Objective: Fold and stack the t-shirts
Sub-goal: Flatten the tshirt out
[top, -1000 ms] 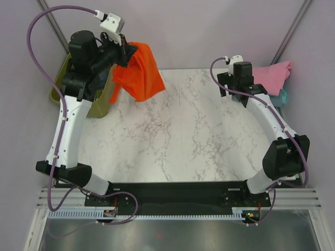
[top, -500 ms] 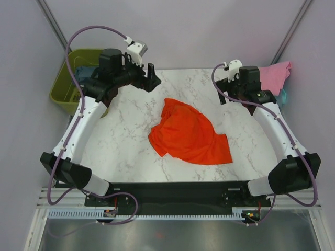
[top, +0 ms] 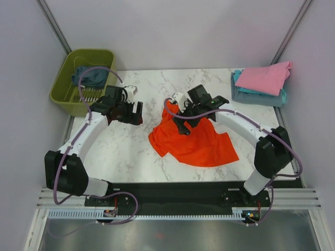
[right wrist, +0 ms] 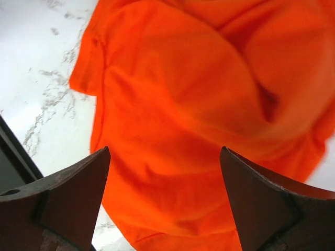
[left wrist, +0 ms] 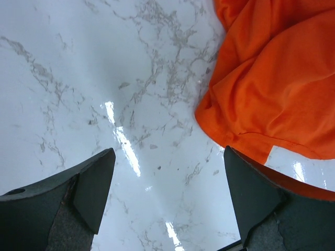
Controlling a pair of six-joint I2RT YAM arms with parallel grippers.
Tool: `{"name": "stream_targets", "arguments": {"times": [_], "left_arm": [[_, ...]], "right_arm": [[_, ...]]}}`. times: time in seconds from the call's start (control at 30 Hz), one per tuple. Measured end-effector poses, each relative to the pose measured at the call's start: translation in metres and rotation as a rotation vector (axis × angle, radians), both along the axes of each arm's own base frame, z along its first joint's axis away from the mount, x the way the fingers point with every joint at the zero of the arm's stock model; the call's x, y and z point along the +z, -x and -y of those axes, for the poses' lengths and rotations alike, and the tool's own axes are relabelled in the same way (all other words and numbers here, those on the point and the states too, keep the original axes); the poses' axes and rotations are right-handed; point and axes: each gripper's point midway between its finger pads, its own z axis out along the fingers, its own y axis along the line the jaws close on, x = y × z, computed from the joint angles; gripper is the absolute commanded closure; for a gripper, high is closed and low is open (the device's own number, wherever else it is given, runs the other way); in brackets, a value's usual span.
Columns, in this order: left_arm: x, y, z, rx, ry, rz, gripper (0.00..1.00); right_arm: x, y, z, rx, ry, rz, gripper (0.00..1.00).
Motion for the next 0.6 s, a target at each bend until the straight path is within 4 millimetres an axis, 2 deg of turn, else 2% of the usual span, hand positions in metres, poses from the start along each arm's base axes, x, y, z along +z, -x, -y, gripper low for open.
{"name": "stream_targets", "arguments": {"times": [0.1,0.13,0.27,0.4,0.6], "left_arm": [[-0.005,0.009,-0.011,0.026,-0.008,-0.004,0.08],[-0.006,0.011,-0.014,0.034,-0.009,-0.004,0.12],[-0.016,0.016,-0.027,0.073,-0.039,-0.019,0.13],[-0.024,0.021,-0.033,0.091,-0.054,-0.041,0.13],[-0.024,0.021,-0.038,0.104,-0.06,-0.038,0.13]], "right_arm": [[-0.024,0.021,-0.018,0.067,0.038,-0.062,0.09],[-0.031,0.027,-0.026,0.093,0.046,-0.074,0.09],[-0.055,0.044,-0.045,0.155,0.083,-0.122,0.13],[-0.071,0.045,-0.061,0.175,0.101,-0.147,0.15],[-0.082,0.041,-0.084,0.206,0.104,-0.141,0.23]]}}
